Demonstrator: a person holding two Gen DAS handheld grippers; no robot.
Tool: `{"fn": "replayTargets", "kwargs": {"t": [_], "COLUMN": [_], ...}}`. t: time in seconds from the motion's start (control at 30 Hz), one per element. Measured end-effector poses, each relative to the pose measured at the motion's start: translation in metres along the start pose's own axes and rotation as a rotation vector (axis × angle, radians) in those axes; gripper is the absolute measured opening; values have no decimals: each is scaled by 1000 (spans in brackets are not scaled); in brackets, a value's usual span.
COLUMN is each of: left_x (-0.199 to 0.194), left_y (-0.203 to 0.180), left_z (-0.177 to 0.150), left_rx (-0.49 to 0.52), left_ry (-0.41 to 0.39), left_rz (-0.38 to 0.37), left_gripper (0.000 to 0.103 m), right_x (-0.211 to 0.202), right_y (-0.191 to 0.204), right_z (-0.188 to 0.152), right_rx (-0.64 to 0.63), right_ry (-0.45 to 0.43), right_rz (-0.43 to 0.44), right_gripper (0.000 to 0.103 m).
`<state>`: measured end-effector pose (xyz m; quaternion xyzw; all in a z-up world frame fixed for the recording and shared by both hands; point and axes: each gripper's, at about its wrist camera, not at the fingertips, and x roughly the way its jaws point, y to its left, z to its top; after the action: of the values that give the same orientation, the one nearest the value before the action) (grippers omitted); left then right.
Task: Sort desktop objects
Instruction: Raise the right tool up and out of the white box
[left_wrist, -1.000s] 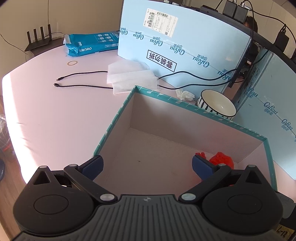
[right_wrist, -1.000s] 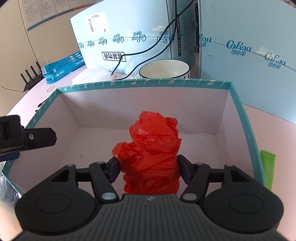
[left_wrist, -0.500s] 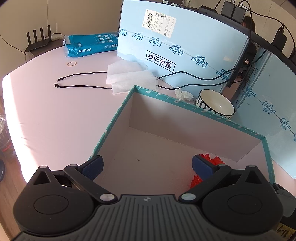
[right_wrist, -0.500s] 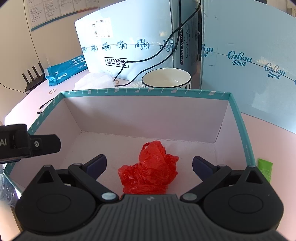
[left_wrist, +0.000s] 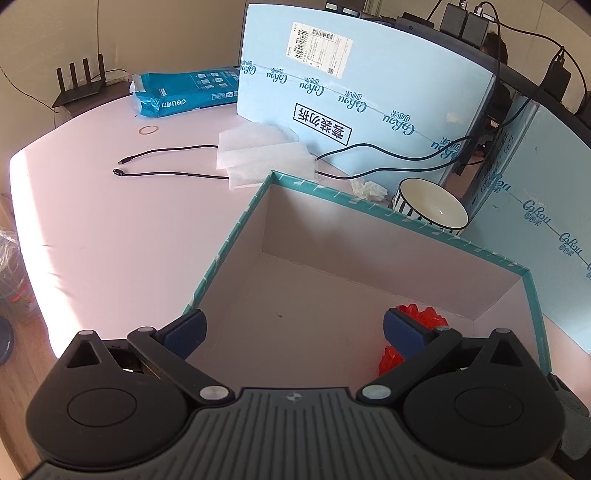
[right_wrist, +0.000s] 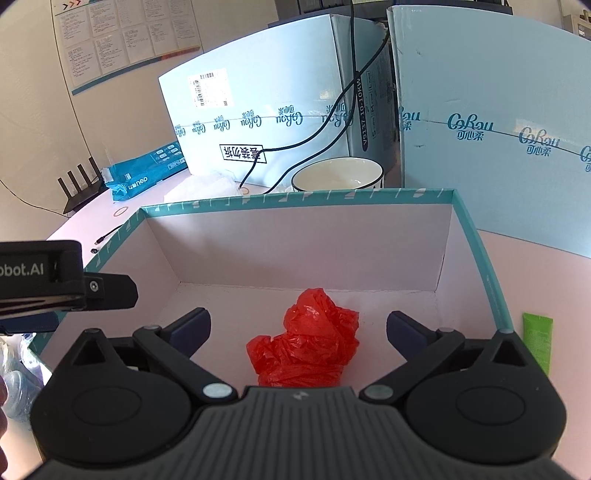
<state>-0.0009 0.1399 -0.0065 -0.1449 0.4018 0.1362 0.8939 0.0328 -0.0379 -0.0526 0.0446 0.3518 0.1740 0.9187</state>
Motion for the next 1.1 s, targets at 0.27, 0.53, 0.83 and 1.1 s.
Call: {"fn": "replayTargets", "kwargs": {"t": [0.27,0.53,0.83,1.1], "left_x": [-4,-8,-13,-19], "left_y": [-3,-5,-7,-3], "left_z": [-2,-3,-4,-2], "left_rx": [10,2,-12,-77], "left_ry": [-5,-20,-45,-99], "left_rz": [-7,-8,-6,41], "left_gripper": [102,102,102,102], "right_x": [-5,-14,-25,-34], "right_y": [3,5,-3,-6], "right_z": [-5,-3,0,-1], "right_rx": [-18,-29,-19,-44], "right_ry": [10,-22,-80,-117], "right_rz": [0,9,-43,-58], "right_gripper": [103,103,103,103]}}
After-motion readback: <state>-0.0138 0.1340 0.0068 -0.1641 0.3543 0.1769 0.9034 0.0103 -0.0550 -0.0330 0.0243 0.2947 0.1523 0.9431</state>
